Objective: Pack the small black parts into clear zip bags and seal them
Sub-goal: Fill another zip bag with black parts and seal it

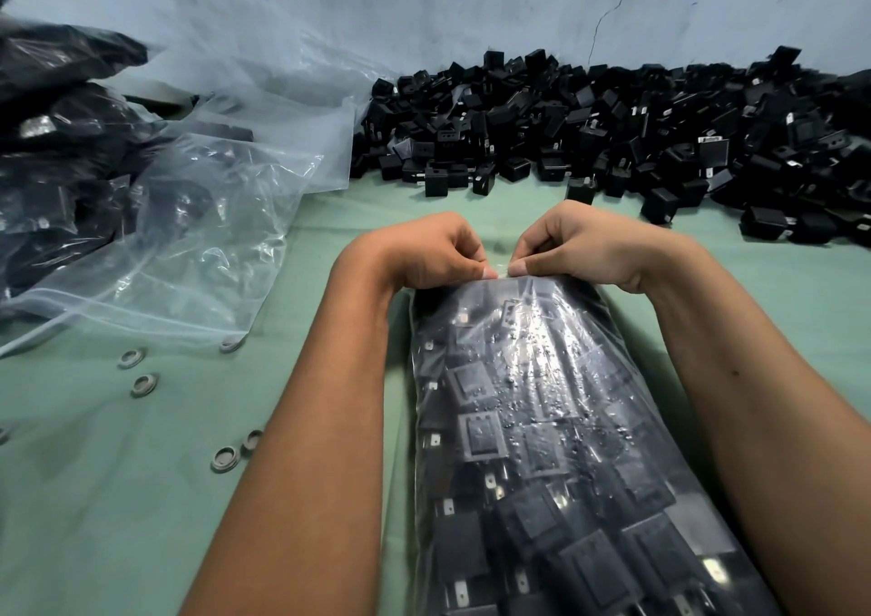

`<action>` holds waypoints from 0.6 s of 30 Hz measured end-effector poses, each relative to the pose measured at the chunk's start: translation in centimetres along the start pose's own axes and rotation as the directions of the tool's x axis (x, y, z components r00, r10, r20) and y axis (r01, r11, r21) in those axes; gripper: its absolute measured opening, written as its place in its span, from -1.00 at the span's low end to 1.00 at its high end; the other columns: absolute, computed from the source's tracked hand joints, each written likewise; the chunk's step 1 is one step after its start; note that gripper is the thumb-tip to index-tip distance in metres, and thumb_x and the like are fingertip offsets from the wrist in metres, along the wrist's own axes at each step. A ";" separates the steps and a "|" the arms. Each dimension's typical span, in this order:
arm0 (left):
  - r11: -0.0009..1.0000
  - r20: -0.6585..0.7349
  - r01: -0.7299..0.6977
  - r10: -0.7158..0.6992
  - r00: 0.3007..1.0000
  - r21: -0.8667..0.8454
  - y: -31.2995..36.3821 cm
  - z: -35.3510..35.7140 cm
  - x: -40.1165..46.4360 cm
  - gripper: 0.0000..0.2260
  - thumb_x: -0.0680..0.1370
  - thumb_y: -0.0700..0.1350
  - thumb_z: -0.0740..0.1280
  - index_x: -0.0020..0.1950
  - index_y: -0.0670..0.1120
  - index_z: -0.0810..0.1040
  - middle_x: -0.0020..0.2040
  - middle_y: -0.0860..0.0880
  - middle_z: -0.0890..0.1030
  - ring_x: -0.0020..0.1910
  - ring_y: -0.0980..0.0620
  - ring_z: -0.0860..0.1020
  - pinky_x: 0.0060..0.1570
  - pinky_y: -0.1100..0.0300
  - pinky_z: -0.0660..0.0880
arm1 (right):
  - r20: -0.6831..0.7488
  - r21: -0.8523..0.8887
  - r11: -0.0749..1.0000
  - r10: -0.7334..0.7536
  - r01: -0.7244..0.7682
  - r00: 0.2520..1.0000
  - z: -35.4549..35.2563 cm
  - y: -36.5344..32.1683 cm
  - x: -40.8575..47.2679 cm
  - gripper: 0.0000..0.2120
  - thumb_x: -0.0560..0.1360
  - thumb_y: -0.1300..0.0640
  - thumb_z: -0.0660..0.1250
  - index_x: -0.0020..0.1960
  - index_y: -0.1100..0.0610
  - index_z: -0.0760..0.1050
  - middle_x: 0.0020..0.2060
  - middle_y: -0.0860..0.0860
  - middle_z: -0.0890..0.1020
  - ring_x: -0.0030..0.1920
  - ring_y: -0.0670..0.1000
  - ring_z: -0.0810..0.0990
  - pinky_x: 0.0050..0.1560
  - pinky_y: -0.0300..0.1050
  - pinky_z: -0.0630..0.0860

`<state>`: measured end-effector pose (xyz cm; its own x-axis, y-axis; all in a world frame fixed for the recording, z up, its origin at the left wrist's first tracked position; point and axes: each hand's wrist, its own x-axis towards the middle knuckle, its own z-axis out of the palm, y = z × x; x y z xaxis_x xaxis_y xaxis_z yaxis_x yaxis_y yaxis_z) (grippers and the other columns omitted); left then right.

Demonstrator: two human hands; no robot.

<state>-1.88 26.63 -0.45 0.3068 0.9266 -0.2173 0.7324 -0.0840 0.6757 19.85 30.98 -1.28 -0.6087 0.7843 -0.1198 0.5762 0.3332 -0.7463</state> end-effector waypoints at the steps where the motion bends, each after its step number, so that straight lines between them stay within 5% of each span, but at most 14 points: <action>1: 1.000 -0.002 -0.008 0.008 1.000 0.001 0.1 0.1 0.0 -0.81 0.60 -0.09 0.44 -0.01 -0.23 0.71 -0.04 -0.28 0.71 -0.20 -0.01 0.57 0.04 -0.12 0.60 | 0.002 -0.018 1.000 0.007 -0.007 1.000 0.0 -0.2 0.1 -0.83 0.54 0.09 0.50 -0.23 0.06 0.71 -0.54 -0.14 0.54 -0.54 -0.22 0.43 -0.50 -0.43 0.32; 8: 1.000 -0.036 -0.015 0.014 0.999 -0.028 -0.2 0.1 0.1 -0.83 0.57 -0.08 0.48 -0.05 -0.19 0.73 -0.13 -0.25 0.71 -0.22 0.02 0.55 -0.11 0.10 0.49 | 0.029 -0.063 0.998 -0.011 0.013 1.000 0.2 -1.1 0.0 -0.83 0.56 0.08 0.47 -0.20 0.04 0.72 -0.49 -0.14 0.60 -0.49 -0.24 0.47 -0.44 -0.44 0.35; 13: 0.998 -0.010 0.049 -0.050 0.999 -0.035 -1.2 -0.9 -0.3 -0.84 0.56 -0.07 0.50 -0.05 -0.17 0.73 -0.28 -0.04 0.68 -0.33 0.10 0.54 -0.17 0.14 0.49 | 0.030 -0.124 0.992 -0.010 0.014 1.000 0.4 -1.4 -0.1 -0.83 0.57 0.08 0.45 -0.19 0.02 0.71 -0.38 -0.12 0.68 -0.40 -0.25 0.54 -0.23 -0.22 0.44; 18: 0.998 -0.021 0.017 -0.019 1.000 -0.058 -1.2 -0.4 -0.1 -0.88 0.55 -0.15 0.50 -0.10 -0.20 0.71 -0.40 0.07 0.62 -0.45 0.21 0.49 -0.38 0.38 0.41 | 0.032 -0.172 0.985 0.030 -0.025 0.999 0.4 -2.2 0.3 -0.87 0.54 0.08 0.49 -0.18 -0.03 0.72 -0.35 -0.17 0.69 -0.34 -0.24 0.57 -0.16 -0.14 0.47</action>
<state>-2.98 26.79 -0.96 0.2806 0.9354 -0.2153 0.7010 -0.0465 0.7116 18.20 30.27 0.04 -0.6080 0.7769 -0.1634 0.6764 0.3991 -0.6191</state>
